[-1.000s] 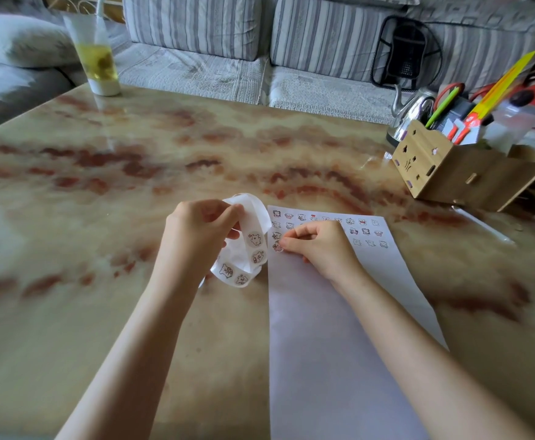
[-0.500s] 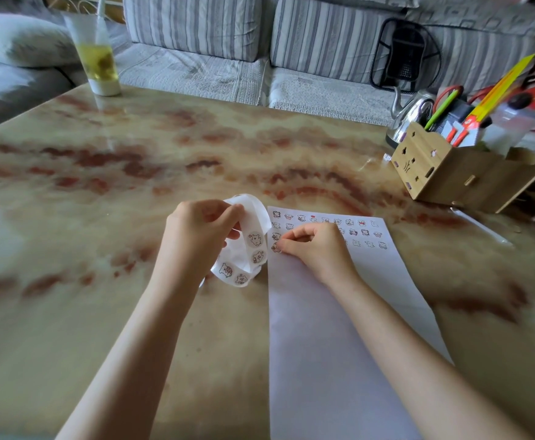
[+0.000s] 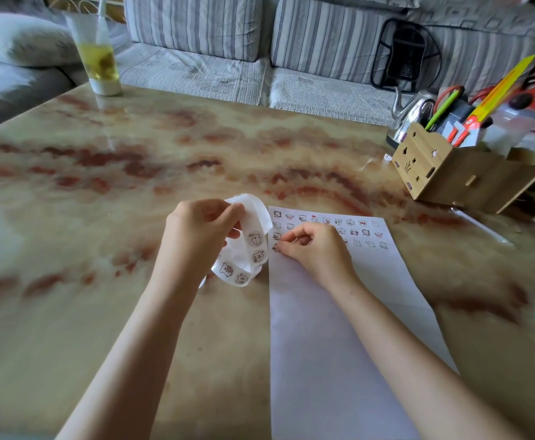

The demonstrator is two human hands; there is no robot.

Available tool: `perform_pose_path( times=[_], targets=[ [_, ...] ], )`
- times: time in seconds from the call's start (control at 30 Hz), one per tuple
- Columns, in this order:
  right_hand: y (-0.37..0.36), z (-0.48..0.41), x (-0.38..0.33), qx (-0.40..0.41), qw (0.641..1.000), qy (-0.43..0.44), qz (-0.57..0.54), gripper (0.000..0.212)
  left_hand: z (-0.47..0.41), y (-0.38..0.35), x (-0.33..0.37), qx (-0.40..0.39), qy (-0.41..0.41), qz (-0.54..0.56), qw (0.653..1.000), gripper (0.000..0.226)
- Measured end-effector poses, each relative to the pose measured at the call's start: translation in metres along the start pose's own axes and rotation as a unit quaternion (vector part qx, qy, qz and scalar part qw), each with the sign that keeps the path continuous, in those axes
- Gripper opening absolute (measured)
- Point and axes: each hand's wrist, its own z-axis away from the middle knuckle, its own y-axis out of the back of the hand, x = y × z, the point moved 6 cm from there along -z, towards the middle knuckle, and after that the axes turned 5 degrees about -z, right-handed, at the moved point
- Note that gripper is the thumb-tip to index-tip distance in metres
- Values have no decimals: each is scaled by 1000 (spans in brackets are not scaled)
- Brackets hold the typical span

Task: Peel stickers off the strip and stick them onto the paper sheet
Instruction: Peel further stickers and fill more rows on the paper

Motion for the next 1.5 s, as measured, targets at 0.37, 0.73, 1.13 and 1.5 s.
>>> perform_pose_path(
  times=[0.37,0.73,1.13,1.5],
  targets=[
    [2,-5,4,-1,1000,5,-4,12,0,0,0,1,5,1,1000,18],
    [5,0,-6,-19,998,28,-57,7,1,-2,1,-3,3,40,999,18],
    [12,38,-75,-60,958,198,-197,13,0,1,3,12,-15,84,996,20],
    [13,32,-70,-35,956,162,-242,16,1,-9,5,-45,15,129,990,30]
  ],
)
